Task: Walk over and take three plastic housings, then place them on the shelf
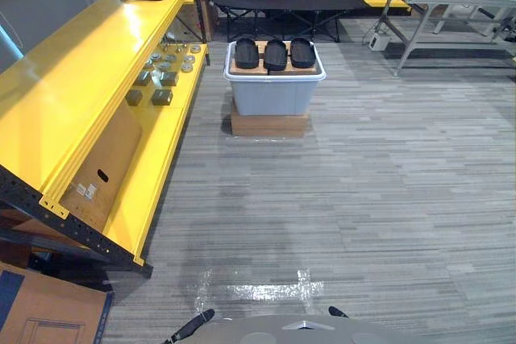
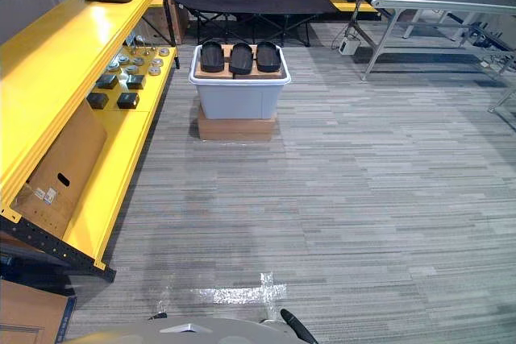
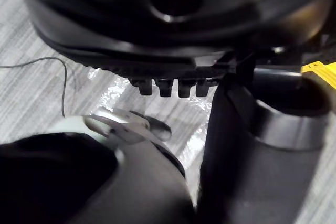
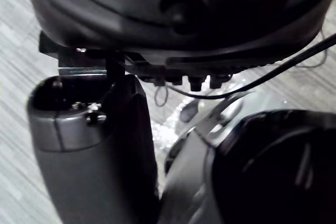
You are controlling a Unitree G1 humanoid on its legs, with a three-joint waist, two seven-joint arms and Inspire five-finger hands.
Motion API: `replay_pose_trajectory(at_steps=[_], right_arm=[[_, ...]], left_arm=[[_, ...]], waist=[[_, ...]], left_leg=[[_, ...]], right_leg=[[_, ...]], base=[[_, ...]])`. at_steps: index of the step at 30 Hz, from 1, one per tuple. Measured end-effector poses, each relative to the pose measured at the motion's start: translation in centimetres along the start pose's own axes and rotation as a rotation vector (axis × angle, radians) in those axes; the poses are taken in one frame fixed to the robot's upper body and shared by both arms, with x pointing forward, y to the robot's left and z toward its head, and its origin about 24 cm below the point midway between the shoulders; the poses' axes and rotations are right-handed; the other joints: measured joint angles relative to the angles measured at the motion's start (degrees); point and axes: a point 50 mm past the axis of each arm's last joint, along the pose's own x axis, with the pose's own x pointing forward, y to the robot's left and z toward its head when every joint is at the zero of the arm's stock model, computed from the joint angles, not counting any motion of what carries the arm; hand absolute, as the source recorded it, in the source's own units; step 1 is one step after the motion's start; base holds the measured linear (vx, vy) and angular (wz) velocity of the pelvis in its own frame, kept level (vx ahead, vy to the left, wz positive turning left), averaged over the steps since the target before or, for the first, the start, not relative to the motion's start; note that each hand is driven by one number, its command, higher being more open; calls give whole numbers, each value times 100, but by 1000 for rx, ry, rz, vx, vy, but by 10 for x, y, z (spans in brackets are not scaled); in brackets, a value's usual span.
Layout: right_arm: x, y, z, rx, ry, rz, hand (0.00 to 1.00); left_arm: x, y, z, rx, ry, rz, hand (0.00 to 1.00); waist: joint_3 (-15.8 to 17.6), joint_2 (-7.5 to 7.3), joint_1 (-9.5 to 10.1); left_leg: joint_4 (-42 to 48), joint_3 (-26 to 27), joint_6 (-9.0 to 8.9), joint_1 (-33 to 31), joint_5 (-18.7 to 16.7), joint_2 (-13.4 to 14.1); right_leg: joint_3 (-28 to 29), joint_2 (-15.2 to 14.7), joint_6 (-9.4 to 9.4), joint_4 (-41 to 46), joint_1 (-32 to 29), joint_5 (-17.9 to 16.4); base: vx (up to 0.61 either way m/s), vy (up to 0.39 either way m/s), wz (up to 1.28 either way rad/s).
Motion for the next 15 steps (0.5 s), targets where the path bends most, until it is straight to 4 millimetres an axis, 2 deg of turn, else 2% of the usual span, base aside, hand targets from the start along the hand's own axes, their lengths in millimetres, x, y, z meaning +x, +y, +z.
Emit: replay_pose_trajectory(at_steps=[3,6,7,11,15], right_arm=[[1,16,13,-31,-97,38,100],[-4,40,42,-113,-274,97,100],[-8,53,54,-131,-347,126,100],[-23,84,87,-156,-544,217,100],[-31,94,99,-155,-640,238,100]], left_arm=[[0,-14,17,16,-82,-64,100],[-4,-45,39,61,-216,-166,100],[-8,-58,50,41,-282,-215,100],[-26,-89,82,-46,-468,-327,100],[-32,-97,95,-87,-541,-336,100]], waist=[[13,-33,-5],[81,14,-29],[136,-2,-34],[156,-48,-110],[153,-49,-145]], left_leg=[[-125,-30,-2,38,53,-24],[-209,-29,-12,63,73,-45],[-209,-28,-16,61,76,-45],[-225,-18,-50,-20,103,-39],[-235,9,-56,-1,101,-33]], right_leg=[[-89,-2,30,-64,8,18],[-102,-20,46,-64,-6,19],[-103,-22,46,-64,-11,19],[-107,-17,46,-70,-108,19],[-107,-10,46,-76,-99,19]], base=[[26,2,4],[0,0,0],[-41,0,0],[-31,-10,-1],[0,0,0]])
